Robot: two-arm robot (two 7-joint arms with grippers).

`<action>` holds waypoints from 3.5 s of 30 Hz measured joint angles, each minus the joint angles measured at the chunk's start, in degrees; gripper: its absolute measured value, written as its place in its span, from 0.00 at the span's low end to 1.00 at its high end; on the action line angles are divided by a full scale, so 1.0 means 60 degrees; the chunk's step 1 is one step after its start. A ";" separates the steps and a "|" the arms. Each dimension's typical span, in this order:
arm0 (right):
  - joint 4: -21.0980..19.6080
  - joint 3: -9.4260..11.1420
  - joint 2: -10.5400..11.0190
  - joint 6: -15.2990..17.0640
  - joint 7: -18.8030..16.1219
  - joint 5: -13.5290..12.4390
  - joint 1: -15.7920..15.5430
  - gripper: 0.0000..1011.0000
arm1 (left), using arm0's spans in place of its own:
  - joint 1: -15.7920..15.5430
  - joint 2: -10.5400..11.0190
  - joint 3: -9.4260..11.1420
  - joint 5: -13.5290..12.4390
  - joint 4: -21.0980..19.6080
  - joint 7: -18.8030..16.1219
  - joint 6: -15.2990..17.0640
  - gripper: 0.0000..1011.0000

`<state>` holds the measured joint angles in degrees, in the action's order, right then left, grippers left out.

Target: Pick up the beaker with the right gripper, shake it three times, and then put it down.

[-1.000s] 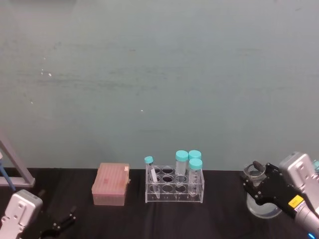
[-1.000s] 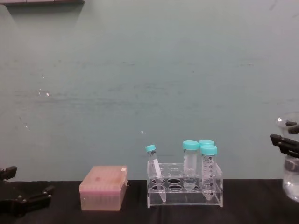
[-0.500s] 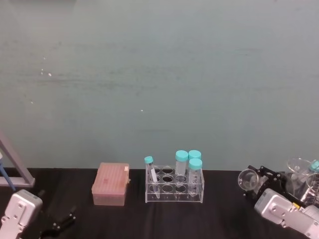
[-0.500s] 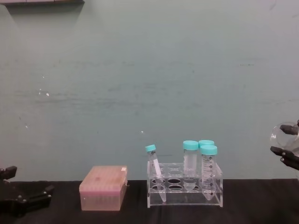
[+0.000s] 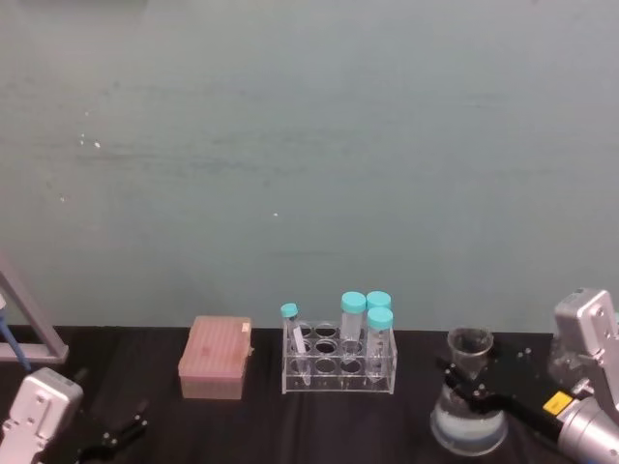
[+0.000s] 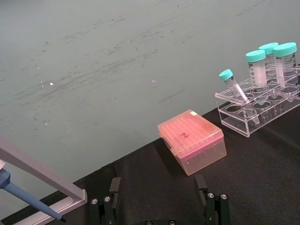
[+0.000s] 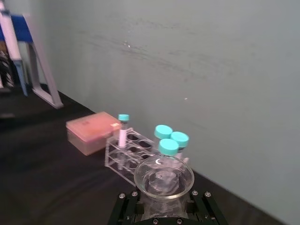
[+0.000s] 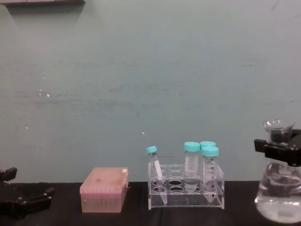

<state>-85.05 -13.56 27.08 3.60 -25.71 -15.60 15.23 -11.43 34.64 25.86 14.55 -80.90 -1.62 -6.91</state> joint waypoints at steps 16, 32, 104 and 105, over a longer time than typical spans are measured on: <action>-0.0044 0.0117 -0.0214 0.0960 -0.0219 -0.1353 -0.0061 0.45 | 0.0000 0.0001 0.0000 0.0000 0.0000 0.0000 0.0000 0.99; -0.0038 0.0128 -0.0216 0.0937 -0.0231 -0.1313 -0.0061 0.45 | 0.0000 0.0000 0.0001 0.0000 0.0000 0.0000 0.0000 0.99; -0.0154 0.1529 -0.1578 0.4197 0.0137 -0.6514 -0.0608 0.45 | 0.0000 0.0000 0.0000 0.0000 0.0000 0.0000 0.0001 0.99; -0.0186 0.1363 -0.1395 0.3888 0.0067 -0.6148 -0.0584 0.45 | 0.0000 0.0000 0.0000 0.0000 0.0000 0.0000 0.0000 0.99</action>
<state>-86.17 -5.39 18.70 26.93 -25.31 -52.49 11.73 -11.43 34.64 25.86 14.55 -80.90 -1.62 -6.91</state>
